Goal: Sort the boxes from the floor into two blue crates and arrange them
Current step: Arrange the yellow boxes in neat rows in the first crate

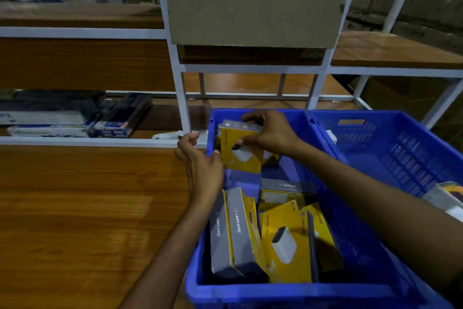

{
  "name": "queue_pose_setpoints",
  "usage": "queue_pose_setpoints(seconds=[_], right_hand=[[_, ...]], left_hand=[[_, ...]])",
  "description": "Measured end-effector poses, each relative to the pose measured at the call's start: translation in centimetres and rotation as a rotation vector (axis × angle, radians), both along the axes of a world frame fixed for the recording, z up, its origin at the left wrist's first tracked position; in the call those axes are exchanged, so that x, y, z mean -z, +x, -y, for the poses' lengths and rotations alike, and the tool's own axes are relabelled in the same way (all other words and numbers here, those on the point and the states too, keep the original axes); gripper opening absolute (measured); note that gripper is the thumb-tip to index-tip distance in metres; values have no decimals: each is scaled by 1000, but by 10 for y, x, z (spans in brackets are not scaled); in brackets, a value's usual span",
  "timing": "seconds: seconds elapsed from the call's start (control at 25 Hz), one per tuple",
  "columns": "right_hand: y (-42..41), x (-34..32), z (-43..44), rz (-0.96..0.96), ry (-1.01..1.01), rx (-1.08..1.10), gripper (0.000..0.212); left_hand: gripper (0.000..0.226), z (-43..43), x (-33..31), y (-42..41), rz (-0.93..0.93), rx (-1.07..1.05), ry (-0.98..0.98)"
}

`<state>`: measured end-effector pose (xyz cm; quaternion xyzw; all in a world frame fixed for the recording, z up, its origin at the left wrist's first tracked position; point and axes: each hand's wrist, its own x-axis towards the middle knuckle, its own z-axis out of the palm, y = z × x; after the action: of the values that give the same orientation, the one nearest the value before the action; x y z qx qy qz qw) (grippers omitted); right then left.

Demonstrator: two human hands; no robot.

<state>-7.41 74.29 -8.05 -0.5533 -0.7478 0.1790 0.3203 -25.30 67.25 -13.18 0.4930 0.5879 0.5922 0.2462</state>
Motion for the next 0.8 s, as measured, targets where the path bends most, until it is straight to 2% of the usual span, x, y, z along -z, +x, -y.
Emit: queue_pose_setpoints(seconds=[0.16,0.24,0.36,0.52,0.6,0.68,0.8], right_hand=[[-12,49,-19,94,-52,-157,65],[-16,69,-30,139,51,-181,56],[-16,95,-44,180,207,-32,56],[-19,118,-49,47,189,294,67],[-22,125,-48,-15,63,436,73],[-24,132,-49,-20,-154,456,74],[-23,134,-55,11,-271,403,57]], left_hand=[[57,5,-5,1,27,3,-18],[56,4,-6,1,32,8,-16],[54,2,-6,0,28,14,-12],[53,2,-4,0,13,23,3],[51,2,-3,-1,5,23,11],[49,1,-3,0,7,24,1],[42,2,-2,1,-27,40,7]])
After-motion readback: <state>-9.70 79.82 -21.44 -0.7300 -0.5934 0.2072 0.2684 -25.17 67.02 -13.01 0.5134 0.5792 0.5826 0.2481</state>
